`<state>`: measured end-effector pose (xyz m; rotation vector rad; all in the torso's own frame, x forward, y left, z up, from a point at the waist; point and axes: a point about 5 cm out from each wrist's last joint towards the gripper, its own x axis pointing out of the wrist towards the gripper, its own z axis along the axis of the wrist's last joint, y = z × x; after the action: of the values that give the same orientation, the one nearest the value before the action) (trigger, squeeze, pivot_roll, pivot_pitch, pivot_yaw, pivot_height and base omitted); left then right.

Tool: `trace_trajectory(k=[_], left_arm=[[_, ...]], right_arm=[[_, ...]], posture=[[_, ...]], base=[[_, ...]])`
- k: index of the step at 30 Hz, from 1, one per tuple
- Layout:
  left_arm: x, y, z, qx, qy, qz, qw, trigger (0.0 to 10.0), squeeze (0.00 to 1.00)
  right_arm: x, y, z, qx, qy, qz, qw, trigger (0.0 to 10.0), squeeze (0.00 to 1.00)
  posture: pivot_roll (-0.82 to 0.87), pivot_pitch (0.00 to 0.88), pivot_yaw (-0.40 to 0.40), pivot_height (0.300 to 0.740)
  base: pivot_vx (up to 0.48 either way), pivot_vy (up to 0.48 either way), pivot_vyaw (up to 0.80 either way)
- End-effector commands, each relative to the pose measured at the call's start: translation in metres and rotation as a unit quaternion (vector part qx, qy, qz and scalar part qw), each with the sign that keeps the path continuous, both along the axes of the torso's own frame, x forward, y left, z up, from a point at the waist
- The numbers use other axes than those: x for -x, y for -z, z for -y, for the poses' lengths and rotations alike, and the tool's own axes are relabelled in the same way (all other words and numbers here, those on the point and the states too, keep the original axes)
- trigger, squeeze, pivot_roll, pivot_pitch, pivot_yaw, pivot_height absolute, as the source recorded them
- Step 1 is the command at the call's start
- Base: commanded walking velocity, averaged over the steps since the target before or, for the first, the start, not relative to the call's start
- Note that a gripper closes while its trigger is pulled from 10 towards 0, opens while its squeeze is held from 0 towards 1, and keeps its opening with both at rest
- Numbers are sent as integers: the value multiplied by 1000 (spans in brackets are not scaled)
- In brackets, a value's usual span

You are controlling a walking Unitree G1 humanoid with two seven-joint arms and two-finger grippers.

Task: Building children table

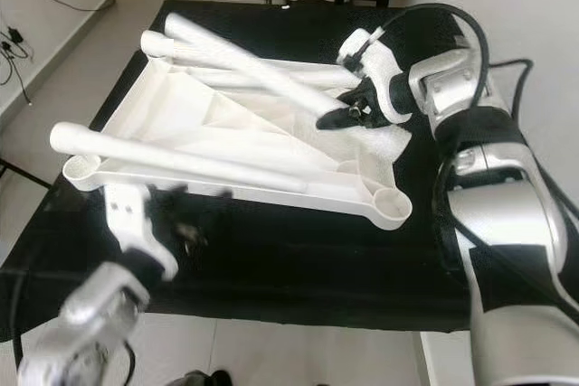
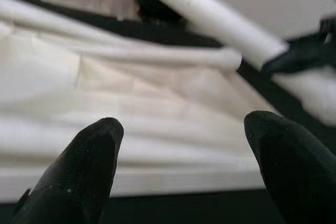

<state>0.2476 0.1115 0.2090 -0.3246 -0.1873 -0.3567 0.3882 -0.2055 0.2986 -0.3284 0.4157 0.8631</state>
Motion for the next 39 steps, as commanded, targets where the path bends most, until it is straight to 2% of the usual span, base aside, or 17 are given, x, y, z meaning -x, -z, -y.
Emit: trace_trajectory(k=[1, 3, 7, 10, 11, 13, 14, 15, 17, 18, 23, 25, 28, 29, 32, 38, 39], left_arm=[[-3, -3, -3, 24, -3, -7, 1000, 10000, 0], [-13, -25, -12, 70, -8, 21, 997, 10000, 0], [-14, -28, -13, 77, -8, 23, 997, 10000, 0], [-29, -45, -30, 141, -15, 26, 989, 10000, 0], [-35, -46, -35, 151, -17, 14, 988, 10000, 0], [-39, -46, -37, 155, -17, 4, 988, 10000, 0], [-43, -47, -39, 161, -14, -2, 987, 10000, 0], [-49, -52, -41, 183, -9, -5, 983, 10000, 0], [-52, -54, -41, 192, -9, -6, 981, 10000, 0], [-57, -57, -42, 201, -9, -8, 979, 10000, 0], [-62, -62, -43, 209, -2, -11, 978, 10000, 0], [-68, -73, -43, 209, 13, -3, 978, 10000, 0], [-70, -78, -42, 208, 20, 0, 978, 10000, 0], [-69, -83, -37, 205, 47, 6, 978, 10000, 0], [-63, -88, -22, 186, 102, 17, 977, 10000, 0], [-57, -88, -11, 177, 138, 22, 974, 10000, 0], [-48, -82, -3, 153, 158, 21, 975, 10000, 0]], right_arm=[[1, 4, -10, -35, -9, 1, 999, 10000, 0], [5, 21, -27, -89, -1, -5, 996, 10000, 0], [5, 23, -28, -95, 3, -4, 996, 10000, 0], [11, 22, -45, -202, -4, 6, 979, 10000, 0], [13, 20, -49, -225, -9, 22, 974, 10000, 0], [15, 19, -50, -235, -11, 34, 971, 10000, 0], [18, 17, -54, -238, -16, 58, 969, 0, 0], [26, 16, -61, -242, -34, 87, 966, 0, 0], [31, 17, -66, -241, -50, 90, 965, 0, 0], [39, 18, -74, -232, -74, 97, 965, 10000, 0], [47, 18, -80, -224, -88, 104, 965, 10000, 0], [54, 22, -87, -214, -102, 105, 966, 10000, 0], [56, 23, -89, -212, -106, 105, 966, 10000, 0], [59, 26, -92, -210, -109, 104, 966, 10000, 0], [61, 29, -95, -210, -103, 102, 967, 10000, 0], [60, 29, -96, -214, -91, 101, 967, 10000, 0], [51, 24, -91, -237, -55, 93, 966, 10000, 0]], posture=[[-132, 102, 34, 740], [-132, 98, 39, 740], [-132, 98, 39, 740], [-123, 83, 45, 740], [-119, 78, 44, 740], [-119, 78, 44, 740], [-116, 72, 42, 740], [-115, 68, 44, 740], [-115, 67, 45, 740], [-117, 65, 45, 740], [-116, 63, 46, 740], [-119, 60, 52, 740], [-119, 60, 52, 740], [-119, 60, 52, 740], [-118, 59, 61, 740], [-120, 61, 61, 740], [-111, 62, 52, 740]], base=[[0, 0, 0], [0, 0, 0], [0, 0, 0], [0, 0, 0], [0, 0, 0], [0, 0, 0], [0, 0, 0], [0, 0, 0], [0, 0, 0], [0, 0, 0], [0, 0, 0], [0, 0, 0], [0, 0, 0], [0, 0, 0], [0, 0, 0], [0, 0, 0], [0, 0, 0]])
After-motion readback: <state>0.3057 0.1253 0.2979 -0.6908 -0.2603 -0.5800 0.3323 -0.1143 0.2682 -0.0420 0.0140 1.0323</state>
